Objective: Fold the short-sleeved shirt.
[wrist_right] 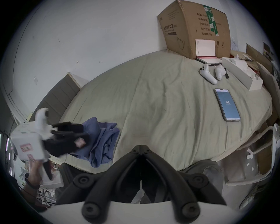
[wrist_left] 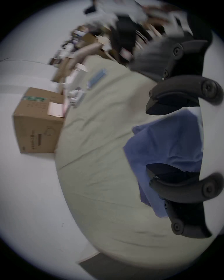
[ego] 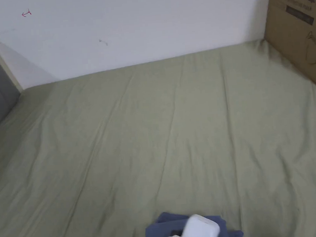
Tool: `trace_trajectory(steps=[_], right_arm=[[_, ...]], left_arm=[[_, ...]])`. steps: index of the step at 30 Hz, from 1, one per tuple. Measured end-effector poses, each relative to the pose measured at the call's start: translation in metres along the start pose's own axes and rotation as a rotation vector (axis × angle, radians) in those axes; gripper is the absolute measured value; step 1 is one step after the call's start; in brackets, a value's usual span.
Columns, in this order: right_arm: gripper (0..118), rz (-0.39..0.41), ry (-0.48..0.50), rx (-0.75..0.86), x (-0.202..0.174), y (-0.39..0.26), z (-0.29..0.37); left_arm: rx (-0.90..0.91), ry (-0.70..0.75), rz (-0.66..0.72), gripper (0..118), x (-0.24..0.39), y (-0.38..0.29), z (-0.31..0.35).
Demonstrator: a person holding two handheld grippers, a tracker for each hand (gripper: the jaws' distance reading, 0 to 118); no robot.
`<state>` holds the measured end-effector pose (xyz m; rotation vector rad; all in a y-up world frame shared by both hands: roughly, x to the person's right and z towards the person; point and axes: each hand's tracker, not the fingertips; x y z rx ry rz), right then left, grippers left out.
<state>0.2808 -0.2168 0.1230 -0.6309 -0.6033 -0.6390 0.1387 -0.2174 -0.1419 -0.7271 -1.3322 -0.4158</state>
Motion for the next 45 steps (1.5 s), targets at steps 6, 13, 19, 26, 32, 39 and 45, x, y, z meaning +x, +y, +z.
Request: trace_trajectory(steps=[6, 13, 19, 26, 32, 39, 45], right_arm=[[0, -0.019, 0.011, 0.000, 0.019, -0.008, -0.007], [0, -0.031, 0.016, -0.017, 0.025, -0.012, -0.014], [0, 0.014, 0.019, -0.042, 0.013, -0.011, -0.021], [0, 0.065, 0.059, -0.068, -0.014, -0.012, -0.035], [0, 0.126, 0.084, -0.075, -0.037, -0.008, -0.037], [0, 0.237, 0.201, -0.127, -0.081, 0.008, -0.077], [0, 0.353, 0.081, -0.339, -0.111, 0.009, -0.159]], left_arm=[[0.202, -0.268, 0.577, 57, -0.083, -0.017, 0.029], [0.046, -0.440, 0.691, 1, -0.085, -0.052, -0.055], [-0.071, -0.251, 0.426, 0, -0.044, -0.048, -0.083], [-0.089, -0.279, 0.523, 2, -0.048, -0.053, -0.089], [-0.088, -0.287, 0.448, 22, -0.038, -0.034, -0.068], [0.202, -0.314, 0.581, 92, -0.094, -0.033, 0.050], [0.151, -0.162, 0.703, 117, -0.157, -0.067, 0.067]])
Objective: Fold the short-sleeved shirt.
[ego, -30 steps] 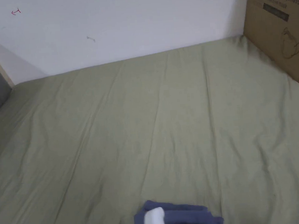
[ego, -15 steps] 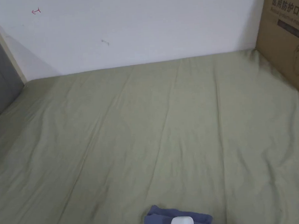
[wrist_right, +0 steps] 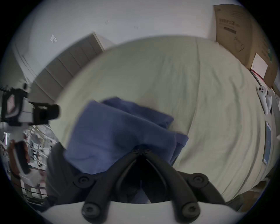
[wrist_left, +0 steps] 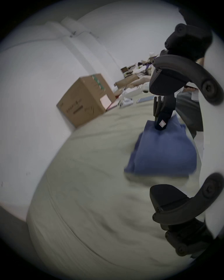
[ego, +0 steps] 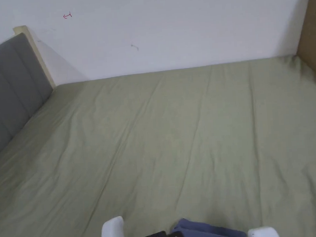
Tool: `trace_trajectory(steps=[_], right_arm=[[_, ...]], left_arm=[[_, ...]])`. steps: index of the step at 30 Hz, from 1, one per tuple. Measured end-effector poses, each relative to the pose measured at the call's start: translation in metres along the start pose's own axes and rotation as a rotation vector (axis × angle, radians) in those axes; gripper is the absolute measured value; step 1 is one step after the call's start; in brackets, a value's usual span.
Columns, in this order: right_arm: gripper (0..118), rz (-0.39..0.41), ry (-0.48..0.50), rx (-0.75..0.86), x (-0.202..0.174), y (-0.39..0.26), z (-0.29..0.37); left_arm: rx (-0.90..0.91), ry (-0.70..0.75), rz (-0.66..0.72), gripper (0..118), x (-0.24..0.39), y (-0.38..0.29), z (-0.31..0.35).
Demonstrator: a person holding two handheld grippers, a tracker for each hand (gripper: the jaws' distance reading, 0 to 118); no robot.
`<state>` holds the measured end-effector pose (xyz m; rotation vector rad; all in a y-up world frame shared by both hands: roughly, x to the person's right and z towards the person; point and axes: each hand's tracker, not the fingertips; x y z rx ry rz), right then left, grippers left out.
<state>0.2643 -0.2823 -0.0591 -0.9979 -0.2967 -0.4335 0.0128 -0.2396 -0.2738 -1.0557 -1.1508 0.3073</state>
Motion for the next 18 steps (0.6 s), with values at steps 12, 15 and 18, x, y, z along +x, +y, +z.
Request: trace_trajectory(steps=[12, 15, 18], right_arm=[[0, -0.046, 0.008, -0.005, 0.007, -0.003, -0.015], [0, -0.047, 0.003, 0.005, 0.006, -0.006, -0.015], [0, -0.031, -0.015, 0.027, -0.002, -0.010, -0.012]], left_arm=[[-0.226, -0.144, 0.174, 117, -0.044, -0.011, -0.102], [-0.231, -0.129, 0.155, 111, -0.036, -0.015, -0.108], [-0.220, -0.012, 0.066, 51, -0.027, -0.013, -0.104]])
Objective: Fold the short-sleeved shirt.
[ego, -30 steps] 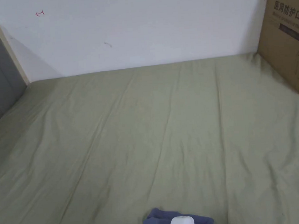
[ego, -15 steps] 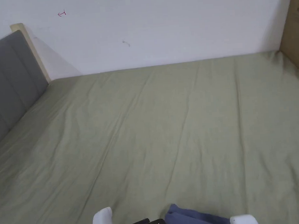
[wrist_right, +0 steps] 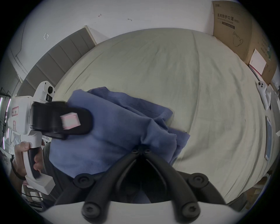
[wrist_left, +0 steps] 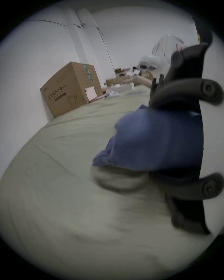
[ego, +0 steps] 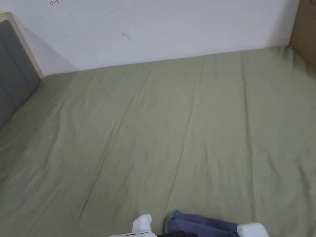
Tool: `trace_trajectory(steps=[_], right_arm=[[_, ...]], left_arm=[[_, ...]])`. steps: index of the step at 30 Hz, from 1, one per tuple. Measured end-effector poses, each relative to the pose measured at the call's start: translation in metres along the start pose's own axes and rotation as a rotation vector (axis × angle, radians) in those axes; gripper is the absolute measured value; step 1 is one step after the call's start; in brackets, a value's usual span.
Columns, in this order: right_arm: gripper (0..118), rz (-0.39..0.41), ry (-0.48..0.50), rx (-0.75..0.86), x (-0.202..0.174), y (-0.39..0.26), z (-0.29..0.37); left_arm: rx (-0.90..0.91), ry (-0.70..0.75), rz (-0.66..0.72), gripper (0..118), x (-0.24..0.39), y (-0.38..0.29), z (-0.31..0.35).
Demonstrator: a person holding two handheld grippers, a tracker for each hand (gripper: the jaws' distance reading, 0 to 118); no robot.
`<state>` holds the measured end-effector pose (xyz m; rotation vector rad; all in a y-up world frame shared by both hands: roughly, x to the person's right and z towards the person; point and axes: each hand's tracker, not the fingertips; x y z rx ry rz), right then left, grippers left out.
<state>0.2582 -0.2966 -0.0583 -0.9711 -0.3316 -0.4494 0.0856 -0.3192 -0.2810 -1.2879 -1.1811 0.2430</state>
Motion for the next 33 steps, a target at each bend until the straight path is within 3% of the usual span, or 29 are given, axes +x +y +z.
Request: trace_trajectory(steps=[3, 6, 10, 16, 20, 24, 25, 27, 30, 33], right_arm=[[0, 0.048, -0.019, 0.038, -0.006, -0.001, 0.010], [0, 0.004, 0.025, 0.154, -0.009, 0.001, 0.038], [0, -0.008, 0.050, 0.177, -0.008, 0.008, 0.058], [0, -0.015, 0.046, 0.146, -0.001, 0.003, 0.054], [0, -0.036, 0.028, 0.116, 0.007, 0.001, 0.050], [0, -0.065, 0.025, 0.094, 0.015, 0.000, 0.049], [0, -0.067, 0.023, 0.088, 0.016, 0.001, 0.050], [0, -0.060, 0.015, 0.089, 0.021, 0.000, 0.053], [0, -0.058, 0.000, 0.104, 0.025, -0.001, 0.058], [0, -0.099, 0.016, 0.125, 0.032, 0.002, 0.061]], left_arm=[[0.012, -0.051, 0.042, 51, -0.002, 0.000, 0.009], [0.071, -0.096, 0.030, 51, 0.003, 0.002, 0.044], [0.230, 0.002, 0.023, 51, -0.028, 0.021, 0.140], [0.344, 0.349, 0.137, 51, -0.127, 0.051, 0.269], [0.414, 0.374, 0.274, 51, -0.171, 0.062, 0.307], [0.462, 0.381, 0.313, 63, -0.190, 0.067, 0.311], [0.466, 0.463, 0.316, 72, -0.191, 0.069, 0.314], [0.486, 0.608, 0.307, 105, -0.191, 0.074, 0.329], [0.539, 0.688, 0.271, 104, -0.182, 0.080, 0.363], [0.586, 0.729, 0.151, 103, -0.149, 0.081, 0.384]])
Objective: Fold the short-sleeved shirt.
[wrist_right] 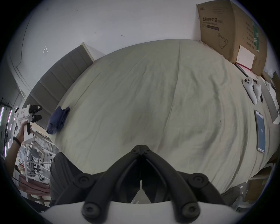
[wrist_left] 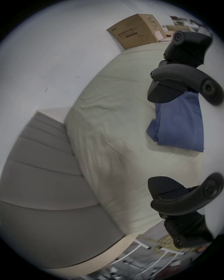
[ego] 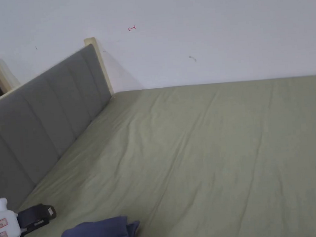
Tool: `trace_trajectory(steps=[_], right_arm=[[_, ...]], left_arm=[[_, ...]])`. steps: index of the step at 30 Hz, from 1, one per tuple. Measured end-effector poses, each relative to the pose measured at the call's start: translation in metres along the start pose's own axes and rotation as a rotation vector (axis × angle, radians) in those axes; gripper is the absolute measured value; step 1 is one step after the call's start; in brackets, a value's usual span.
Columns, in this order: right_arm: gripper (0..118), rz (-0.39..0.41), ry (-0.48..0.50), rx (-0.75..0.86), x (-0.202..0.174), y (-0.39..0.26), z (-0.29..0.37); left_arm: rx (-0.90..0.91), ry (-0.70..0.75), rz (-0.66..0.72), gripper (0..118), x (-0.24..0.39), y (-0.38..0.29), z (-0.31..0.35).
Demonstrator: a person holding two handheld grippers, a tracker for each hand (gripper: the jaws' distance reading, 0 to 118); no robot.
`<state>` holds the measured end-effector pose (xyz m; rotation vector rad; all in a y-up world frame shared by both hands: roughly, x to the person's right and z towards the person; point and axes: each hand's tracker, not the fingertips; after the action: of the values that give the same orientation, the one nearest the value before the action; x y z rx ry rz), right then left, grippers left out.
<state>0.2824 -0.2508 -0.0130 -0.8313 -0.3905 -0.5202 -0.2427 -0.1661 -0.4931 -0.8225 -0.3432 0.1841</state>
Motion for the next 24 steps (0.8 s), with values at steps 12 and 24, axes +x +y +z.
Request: trace_trajectory(steps=[12, 24], right_arm=[[0, 0.192, -0.156, 0.492, -0.029, 0.043, 0.082], [0, 0.219, -0.301, 0.740, -0.037, 0.043, 0.142]], left_arm=[[0.443, -0.246, -0.501, 94, 0.240, -0.103, 0.136], [0.484, -0.325, -0.574, 0, 0.331, -0.168, 0.154]])
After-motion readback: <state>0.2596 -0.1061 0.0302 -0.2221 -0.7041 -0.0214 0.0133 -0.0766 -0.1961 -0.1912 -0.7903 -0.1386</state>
